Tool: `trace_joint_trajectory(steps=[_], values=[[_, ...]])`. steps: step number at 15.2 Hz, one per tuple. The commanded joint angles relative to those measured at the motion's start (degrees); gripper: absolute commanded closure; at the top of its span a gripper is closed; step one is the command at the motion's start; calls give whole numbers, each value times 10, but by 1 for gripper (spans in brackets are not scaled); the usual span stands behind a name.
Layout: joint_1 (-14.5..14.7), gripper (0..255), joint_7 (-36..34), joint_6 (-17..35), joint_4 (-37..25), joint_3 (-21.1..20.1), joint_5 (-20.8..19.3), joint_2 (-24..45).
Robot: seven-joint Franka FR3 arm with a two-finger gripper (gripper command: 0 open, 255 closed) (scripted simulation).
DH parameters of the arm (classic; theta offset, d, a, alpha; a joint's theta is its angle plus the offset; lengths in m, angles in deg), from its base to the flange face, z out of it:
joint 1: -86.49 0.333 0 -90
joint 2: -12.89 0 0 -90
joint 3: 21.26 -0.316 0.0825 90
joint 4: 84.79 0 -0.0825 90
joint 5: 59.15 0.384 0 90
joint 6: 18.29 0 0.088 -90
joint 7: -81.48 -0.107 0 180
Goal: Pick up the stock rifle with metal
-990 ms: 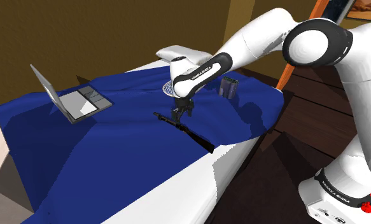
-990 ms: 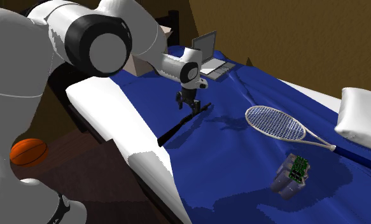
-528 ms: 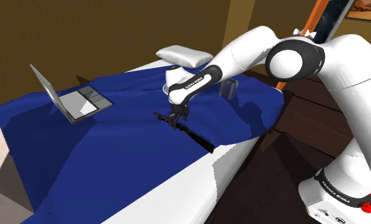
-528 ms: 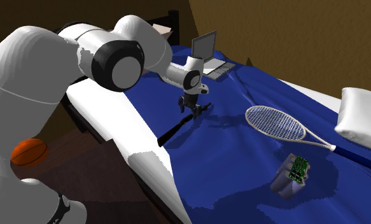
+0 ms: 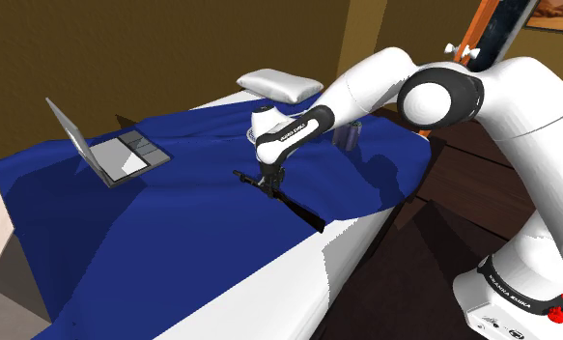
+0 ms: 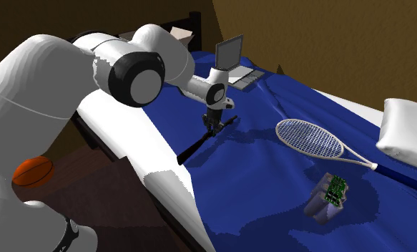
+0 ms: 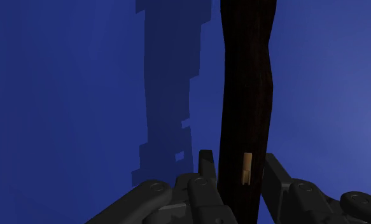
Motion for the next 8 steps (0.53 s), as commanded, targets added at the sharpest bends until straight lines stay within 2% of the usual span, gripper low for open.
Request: trace_joint_trajectory(steps=[1, 8], values=[[0, 255, 0, 0, 0, 0, 0, 0], [-1, 255, 0, -6, 7, -1, 1, -13]])
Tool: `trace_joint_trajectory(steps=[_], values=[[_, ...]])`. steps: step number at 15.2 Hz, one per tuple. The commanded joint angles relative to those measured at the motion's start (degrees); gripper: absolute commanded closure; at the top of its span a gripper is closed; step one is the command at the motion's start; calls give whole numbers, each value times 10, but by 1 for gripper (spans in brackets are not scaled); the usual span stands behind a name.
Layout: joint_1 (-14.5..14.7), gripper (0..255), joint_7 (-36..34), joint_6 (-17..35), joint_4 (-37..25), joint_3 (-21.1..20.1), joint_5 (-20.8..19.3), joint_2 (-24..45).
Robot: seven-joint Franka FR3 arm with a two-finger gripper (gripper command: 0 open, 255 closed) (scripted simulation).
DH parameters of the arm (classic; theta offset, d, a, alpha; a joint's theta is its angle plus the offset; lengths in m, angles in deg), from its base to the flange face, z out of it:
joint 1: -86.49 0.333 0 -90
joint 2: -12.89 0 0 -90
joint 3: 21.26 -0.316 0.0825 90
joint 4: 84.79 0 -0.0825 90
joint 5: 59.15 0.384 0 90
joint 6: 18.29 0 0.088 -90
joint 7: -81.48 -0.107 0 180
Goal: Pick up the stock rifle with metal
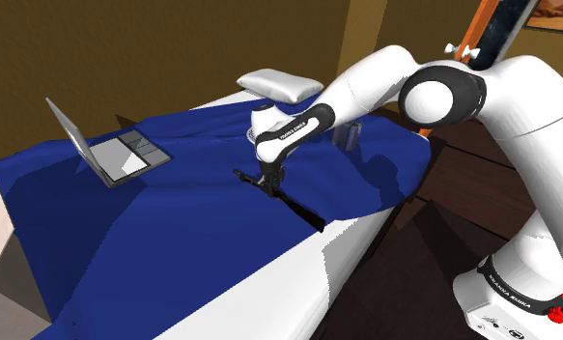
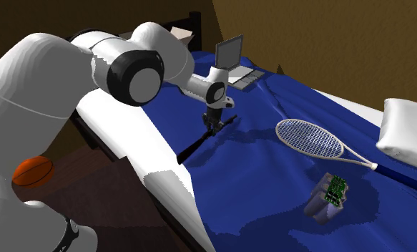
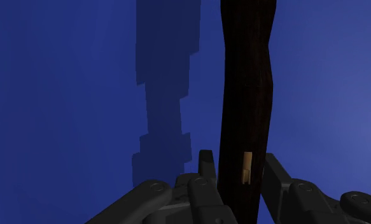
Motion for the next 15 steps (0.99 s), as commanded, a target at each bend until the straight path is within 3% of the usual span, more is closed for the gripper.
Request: trace_joint_trajectory(steps=[1, 15], values=[[-1, 255, 1, -6, 7, -1, 1, -13], [-6, 255, 3, -55, 26, -7, 7, -81]])
